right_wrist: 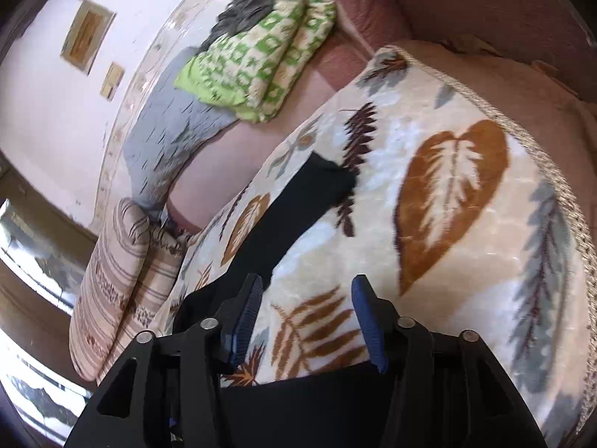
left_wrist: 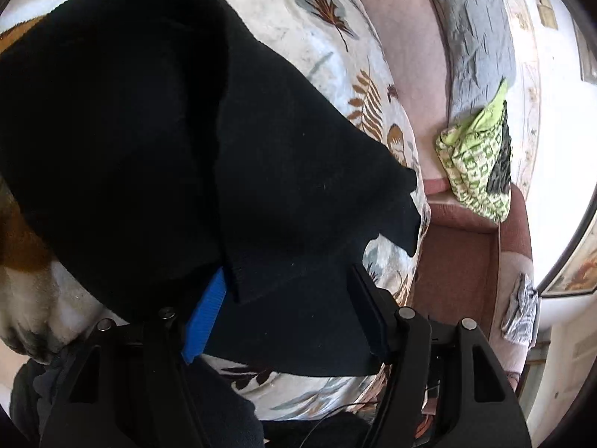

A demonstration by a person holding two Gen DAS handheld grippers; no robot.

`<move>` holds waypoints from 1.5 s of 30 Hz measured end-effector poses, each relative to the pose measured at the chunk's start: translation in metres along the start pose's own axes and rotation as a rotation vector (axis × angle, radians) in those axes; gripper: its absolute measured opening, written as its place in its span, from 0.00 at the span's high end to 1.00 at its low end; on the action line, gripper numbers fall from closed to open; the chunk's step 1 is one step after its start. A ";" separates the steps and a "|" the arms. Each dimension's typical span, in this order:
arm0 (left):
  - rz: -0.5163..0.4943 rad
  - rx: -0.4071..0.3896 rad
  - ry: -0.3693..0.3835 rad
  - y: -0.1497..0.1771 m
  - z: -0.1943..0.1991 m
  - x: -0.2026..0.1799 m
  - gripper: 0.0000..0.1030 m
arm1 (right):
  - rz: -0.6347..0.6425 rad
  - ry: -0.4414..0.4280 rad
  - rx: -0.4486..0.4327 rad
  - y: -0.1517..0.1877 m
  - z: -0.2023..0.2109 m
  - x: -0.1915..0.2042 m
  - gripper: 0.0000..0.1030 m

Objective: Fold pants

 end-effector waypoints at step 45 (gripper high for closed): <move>-0.211 -0.289 0.289 -0.008 0.054 -0.025 0.97 | -0.105 0.020 0.002 -0.105 -0.106 -0.023 0.97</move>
Point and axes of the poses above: each gripper's, at about its wrist camera, not at the fingertips, and z roughly against the way its jaws point, x to its left, y to its underside, the point moved 10 cm from there along -z, roughly the way its jaws point, and after that the axes turned 12 degrees about x, right-handed, at the moved point
